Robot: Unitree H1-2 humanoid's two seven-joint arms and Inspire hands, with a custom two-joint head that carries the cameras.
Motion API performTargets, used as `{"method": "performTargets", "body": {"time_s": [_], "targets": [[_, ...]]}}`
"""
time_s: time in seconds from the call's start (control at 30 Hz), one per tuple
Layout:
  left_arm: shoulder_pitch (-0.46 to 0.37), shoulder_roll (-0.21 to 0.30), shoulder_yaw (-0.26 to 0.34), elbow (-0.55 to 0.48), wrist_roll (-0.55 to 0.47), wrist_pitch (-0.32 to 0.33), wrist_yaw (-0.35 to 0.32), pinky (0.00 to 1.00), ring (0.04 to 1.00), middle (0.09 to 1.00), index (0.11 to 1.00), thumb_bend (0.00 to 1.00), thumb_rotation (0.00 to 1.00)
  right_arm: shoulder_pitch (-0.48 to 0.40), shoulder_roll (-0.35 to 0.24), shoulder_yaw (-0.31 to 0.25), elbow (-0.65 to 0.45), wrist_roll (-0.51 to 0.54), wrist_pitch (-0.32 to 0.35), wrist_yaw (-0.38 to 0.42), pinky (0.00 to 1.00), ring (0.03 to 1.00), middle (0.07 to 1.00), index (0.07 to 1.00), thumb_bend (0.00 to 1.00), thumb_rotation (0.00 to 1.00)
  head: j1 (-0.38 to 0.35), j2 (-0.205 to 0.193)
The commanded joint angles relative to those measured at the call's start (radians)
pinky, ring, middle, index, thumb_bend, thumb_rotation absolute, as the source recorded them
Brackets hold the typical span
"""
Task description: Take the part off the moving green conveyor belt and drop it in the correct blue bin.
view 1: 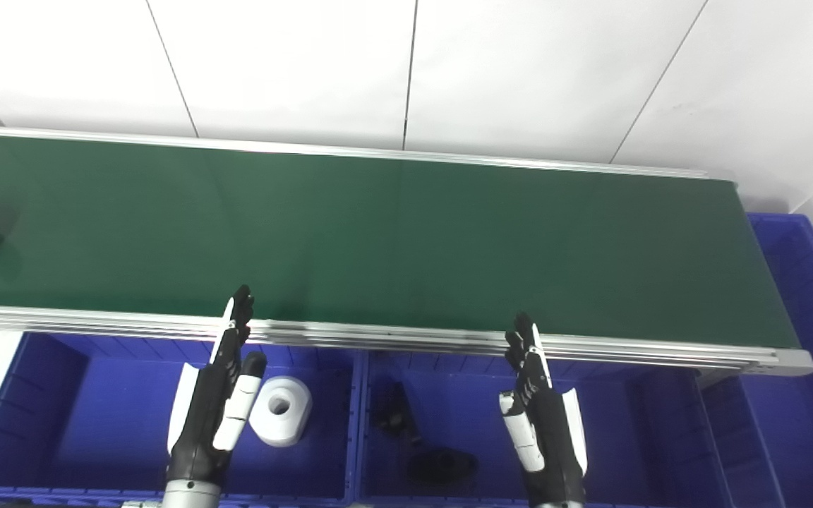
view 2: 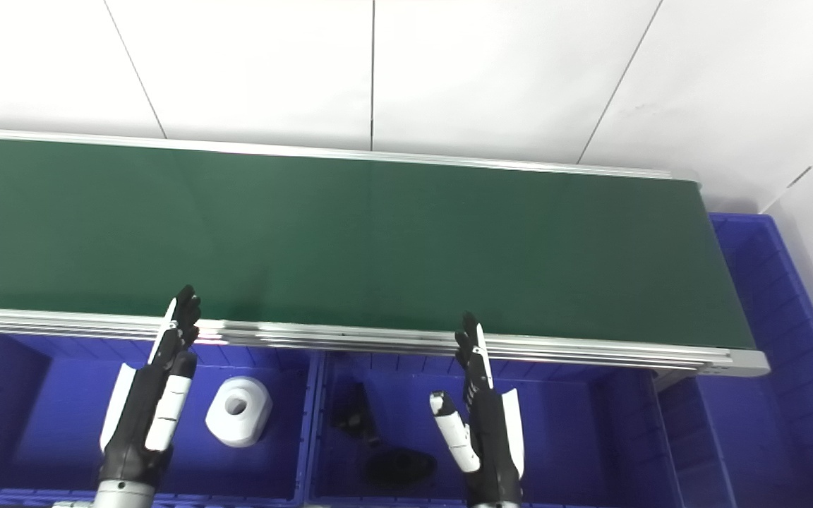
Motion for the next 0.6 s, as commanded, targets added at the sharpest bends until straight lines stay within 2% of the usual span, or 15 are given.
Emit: {"method": "performTargets", "body": {"time_s": [0.0, 0.57], "targets": [[-0.004, -0.006, -0.004, -0.029, 0.013, -0.039, 0.015, 1.00, 1.000, 1.000, 1.000, 0.48, 1.00, 0.005, 0.002, 0.006, -0.019, 0.003, -0.023, -0.005, 0.96, 0.981, 1.000, 1.000, 0.84, 0.92, 0.001, -0.002], [-0.004, -0.004, -0.007, -0.029, 0.006, -0.043, 0.021, 1.00, 1.000, 1.000, 1.000, 0.49, 1.00, 0.003, 0.000, 0.006, -0.018, -0.007, -0.021, -0.007, 0.95, 0.975, 1.000, 1.000, 0.84, 0.92, 0.003, -0.003]]}}
